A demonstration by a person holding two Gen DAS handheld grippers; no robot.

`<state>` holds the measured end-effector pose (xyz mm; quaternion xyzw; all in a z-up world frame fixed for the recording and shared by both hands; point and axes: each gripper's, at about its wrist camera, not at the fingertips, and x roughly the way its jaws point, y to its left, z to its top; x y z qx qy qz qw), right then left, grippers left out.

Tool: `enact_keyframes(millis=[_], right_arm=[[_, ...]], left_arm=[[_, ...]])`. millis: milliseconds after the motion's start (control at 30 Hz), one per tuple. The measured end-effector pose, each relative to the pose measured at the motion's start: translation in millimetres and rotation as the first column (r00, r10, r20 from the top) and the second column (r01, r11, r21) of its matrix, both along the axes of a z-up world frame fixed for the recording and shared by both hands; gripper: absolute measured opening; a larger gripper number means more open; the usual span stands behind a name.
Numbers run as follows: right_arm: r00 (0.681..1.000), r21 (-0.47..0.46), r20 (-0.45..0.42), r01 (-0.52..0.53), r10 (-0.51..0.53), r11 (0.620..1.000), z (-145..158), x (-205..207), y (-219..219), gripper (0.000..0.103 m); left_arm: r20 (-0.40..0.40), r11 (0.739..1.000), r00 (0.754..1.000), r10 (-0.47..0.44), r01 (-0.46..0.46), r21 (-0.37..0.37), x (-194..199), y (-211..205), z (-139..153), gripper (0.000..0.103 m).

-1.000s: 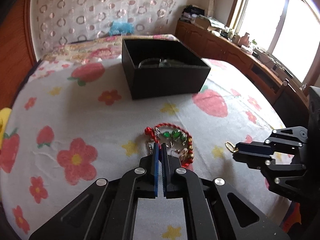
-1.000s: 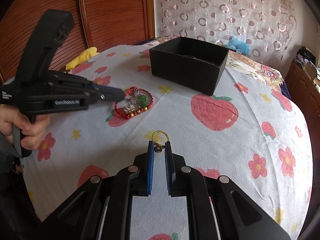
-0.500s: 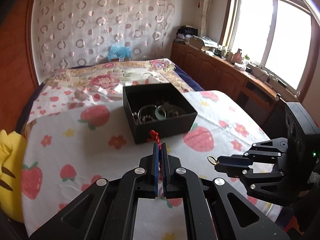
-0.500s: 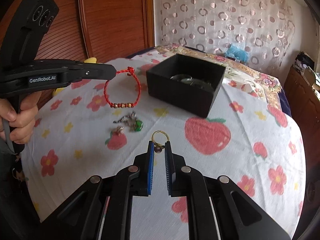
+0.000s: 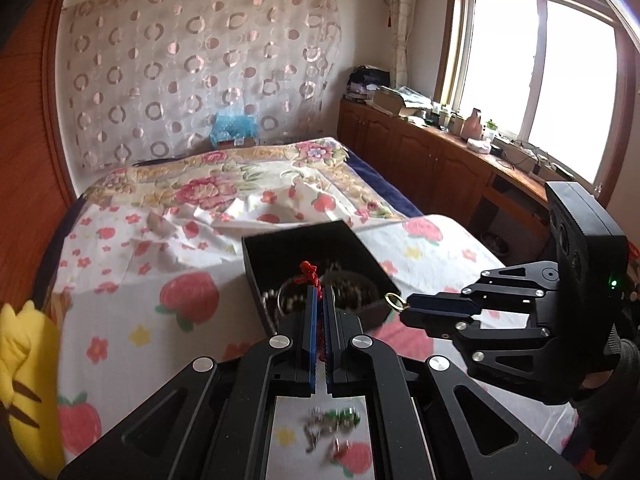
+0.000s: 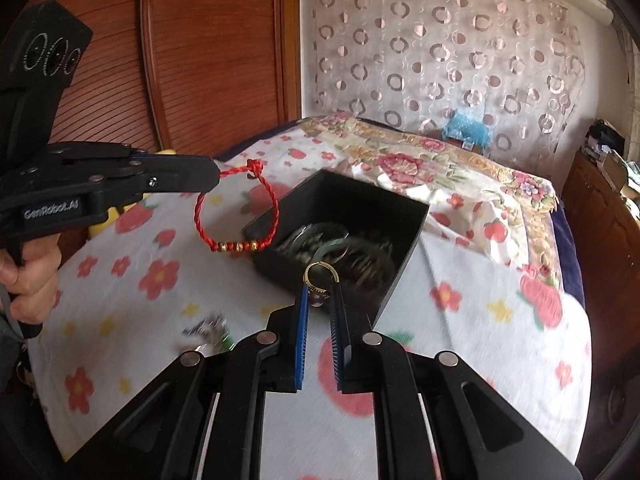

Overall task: Organize jewelry
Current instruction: 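Carry the red bracelet and gold ring over the box and open both tools, then grasp the green-bead silver chain with the right tool while the left approaches the flower charm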

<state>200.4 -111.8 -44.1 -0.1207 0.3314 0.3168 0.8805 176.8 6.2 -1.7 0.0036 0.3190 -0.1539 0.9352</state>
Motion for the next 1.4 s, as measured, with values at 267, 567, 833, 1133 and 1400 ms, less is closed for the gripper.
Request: enact_keyframes(millis=[267, 567, 833, 1133, 1400], right_arm=[[1.000, 0.000, -0.015, 0.022, -0.022, 1.000, -6, 36, 4, 0.012], [0.999, 0.001, -0.025, 0.026, -0.026, 1.000, -13, 48, 5, 0.012], [0.999, 0.019, -0.023, 0.030, -0.029, 0.999, -15, 42, -4, 0.013], [0.999, 0.024, -0.023, 0.023, -0.023, 0.999, -15, 23, -5, 0.013], [0.999, 0.022, -0.039, -0.005, 0.006, 1.000, -25, -15, 9, 0.017]], left_arm=[[-0.016, 1.000, 1.000, -0.007, 0.007, 0.014, 41, -5, -8, 0.002], [-0.042, 1.000, 0.999, -0.017, 0.018, 0.021, 59, -10, -19, 0.002], [-0.040, 1.000, 0.999, -0.010, 0.011, 0.024, 62, -12, -20, 0.003], [-0.021, 0.999, 0.999, 0.026, -0.026, 0.022, 41, 0, -23, 0.028], [-0.038, 0.997, 0.996, 0.080, -0.079, 0.022, -1, 24, -35, 0.035]])
